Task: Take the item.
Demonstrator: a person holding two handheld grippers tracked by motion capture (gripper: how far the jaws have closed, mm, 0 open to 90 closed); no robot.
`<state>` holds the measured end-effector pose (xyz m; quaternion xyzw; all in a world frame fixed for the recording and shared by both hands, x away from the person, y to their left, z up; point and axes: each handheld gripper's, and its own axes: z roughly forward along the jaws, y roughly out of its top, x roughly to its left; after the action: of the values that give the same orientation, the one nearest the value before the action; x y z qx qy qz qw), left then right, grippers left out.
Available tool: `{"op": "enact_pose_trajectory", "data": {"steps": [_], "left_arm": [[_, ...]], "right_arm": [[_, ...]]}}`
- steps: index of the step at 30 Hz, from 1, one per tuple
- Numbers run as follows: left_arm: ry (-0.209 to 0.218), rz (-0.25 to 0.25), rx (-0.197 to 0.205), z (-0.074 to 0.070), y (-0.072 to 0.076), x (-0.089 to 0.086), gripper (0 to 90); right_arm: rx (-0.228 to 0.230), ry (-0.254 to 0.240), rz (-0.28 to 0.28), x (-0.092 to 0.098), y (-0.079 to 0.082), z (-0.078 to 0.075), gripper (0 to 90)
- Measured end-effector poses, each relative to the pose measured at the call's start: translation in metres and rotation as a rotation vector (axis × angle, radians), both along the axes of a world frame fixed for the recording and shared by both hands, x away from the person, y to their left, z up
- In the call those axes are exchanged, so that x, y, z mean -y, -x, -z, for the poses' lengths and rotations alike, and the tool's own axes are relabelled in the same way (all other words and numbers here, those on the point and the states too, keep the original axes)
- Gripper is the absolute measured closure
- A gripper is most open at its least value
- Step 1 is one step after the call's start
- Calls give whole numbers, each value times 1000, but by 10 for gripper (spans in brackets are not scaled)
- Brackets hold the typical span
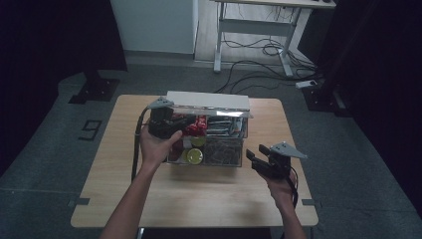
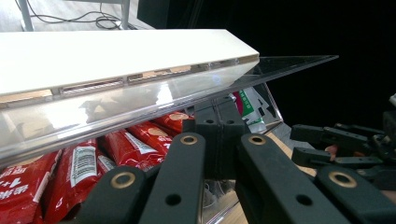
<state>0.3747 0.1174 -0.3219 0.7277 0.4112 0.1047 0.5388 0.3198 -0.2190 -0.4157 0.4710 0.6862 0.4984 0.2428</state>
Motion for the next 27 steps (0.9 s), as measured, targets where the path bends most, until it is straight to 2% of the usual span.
{"op": "enact_pose_trajectory", "data": {"steps": [8, 27], "left_arm": [[7, -1, -1, 0, -2, 1, 900], [9, 0, 1, -1, -2, 1, 900]], "right_arm": [[27, 3, -31, -11, -6, -19, 479], [73, 32, -47, -34, -23, -39, 552]]}}
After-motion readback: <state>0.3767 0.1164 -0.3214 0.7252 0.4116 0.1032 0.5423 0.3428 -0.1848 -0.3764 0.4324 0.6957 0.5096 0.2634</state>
